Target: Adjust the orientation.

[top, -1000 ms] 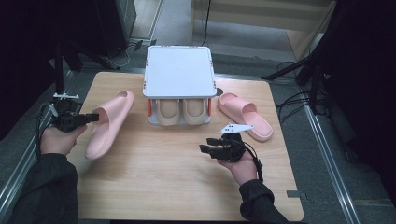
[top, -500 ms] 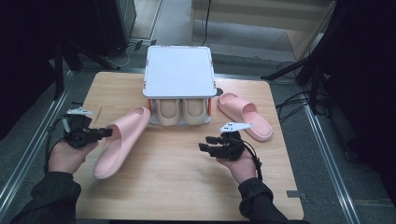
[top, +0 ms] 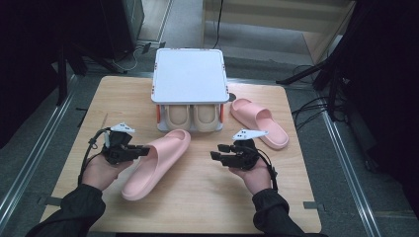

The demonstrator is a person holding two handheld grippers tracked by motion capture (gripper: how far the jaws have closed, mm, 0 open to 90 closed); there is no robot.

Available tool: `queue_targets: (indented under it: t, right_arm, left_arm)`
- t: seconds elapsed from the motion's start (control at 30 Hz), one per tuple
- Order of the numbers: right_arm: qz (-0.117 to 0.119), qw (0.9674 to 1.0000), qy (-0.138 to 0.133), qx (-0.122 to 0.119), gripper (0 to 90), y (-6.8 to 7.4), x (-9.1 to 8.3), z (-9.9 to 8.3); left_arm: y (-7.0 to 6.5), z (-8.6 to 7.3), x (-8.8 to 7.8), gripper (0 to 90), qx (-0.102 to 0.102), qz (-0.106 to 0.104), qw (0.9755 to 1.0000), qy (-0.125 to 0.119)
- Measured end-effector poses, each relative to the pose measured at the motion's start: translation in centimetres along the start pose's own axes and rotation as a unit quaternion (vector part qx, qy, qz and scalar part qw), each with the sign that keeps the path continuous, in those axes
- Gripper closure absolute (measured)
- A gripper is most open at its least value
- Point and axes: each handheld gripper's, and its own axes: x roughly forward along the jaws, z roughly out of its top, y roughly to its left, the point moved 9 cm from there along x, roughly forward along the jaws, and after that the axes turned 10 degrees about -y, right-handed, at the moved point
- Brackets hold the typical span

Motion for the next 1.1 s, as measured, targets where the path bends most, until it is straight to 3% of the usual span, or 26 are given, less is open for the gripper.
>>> queue_targets:
  t: [0.2, 0.6, 0.73, 0.87, 0.97, 1.1]
  right_arm:
    - [0.002, 1.0000, 0.001, -0.003, 54.5, 0.2, 0.2, -0.2]
    - [0.011, 0.9999, 0.005, -0.007, 55.4, 1.1, 0.9, -0.7]
    - [0.010, 0.9999, 0.002, -0.009, 56.9, 1.3, 1.2, -0.9]
    - [0.009, 0.9999, -0.003, -0.006, 59.9, 1.5, 1.5, -0.8]
    - [0.011, 0.9999, -0.006, -0.006, 64.3, 1.7, 1.7, -0.8]
    - [0.018, 0.9998, -0.002, 0.002, 70.6, 2.4, 2.2, -1.0]
  left_arm:
    - [-1.2, -0.1, 1.6, 81.8, 0.014, -0.013, 0.9997, 0.013]
    - [-2.5, -1.0, 3.1, 76.4, 0.037, -0.032, 0.9980, 0.039]
    - [-3.0, -1.1, 3.0, 71.4, 0.050, -0.046, 0.9967, 0.044]
    - [-3.4, -0.7, 2.3, 67.4, 0.042, -0.061, 0.9969, 0.027]
    - [-3.2, -0.4, 1.2, 68.6, 0.044, -0.066, 0.9968, 0.014]
    - [-2.3, -0.1, 0.4, 75.8, 0.026, -0.070, 0.9972, 0.001]
